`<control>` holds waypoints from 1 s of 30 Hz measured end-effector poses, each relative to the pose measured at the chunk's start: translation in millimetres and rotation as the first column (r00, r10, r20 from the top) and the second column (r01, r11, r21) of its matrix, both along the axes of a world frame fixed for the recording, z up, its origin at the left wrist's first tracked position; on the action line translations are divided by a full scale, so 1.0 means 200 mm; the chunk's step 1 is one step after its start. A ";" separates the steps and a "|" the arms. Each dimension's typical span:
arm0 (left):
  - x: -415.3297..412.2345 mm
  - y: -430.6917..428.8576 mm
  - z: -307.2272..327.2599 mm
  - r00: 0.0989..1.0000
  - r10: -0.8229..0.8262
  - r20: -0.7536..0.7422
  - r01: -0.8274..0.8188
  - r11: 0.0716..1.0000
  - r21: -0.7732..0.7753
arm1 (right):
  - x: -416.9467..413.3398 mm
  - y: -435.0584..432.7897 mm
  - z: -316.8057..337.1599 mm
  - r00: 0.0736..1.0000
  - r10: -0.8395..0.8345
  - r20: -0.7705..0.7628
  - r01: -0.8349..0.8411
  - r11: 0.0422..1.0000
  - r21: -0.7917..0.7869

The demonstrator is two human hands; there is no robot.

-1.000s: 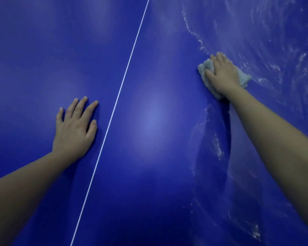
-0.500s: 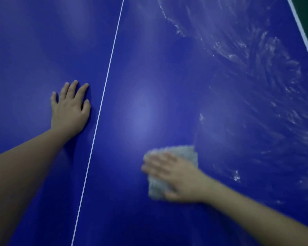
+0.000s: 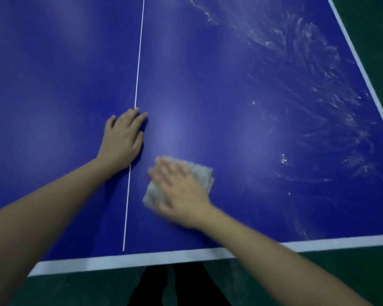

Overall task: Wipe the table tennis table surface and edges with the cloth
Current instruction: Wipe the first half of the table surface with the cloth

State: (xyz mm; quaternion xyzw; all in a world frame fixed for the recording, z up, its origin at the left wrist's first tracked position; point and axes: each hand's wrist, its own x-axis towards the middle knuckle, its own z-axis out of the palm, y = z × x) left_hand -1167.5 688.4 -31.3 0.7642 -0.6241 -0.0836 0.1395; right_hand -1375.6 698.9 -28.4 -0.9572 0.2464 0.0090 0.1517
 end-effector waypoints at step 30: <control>-0.29 0.22 -0.03 0.996 -0.053 0.073 0.044 0.993 0.111 | -0.44 0.28 0.03 0.983 -0.156 -0.096 0.157 0.987 0.011</control>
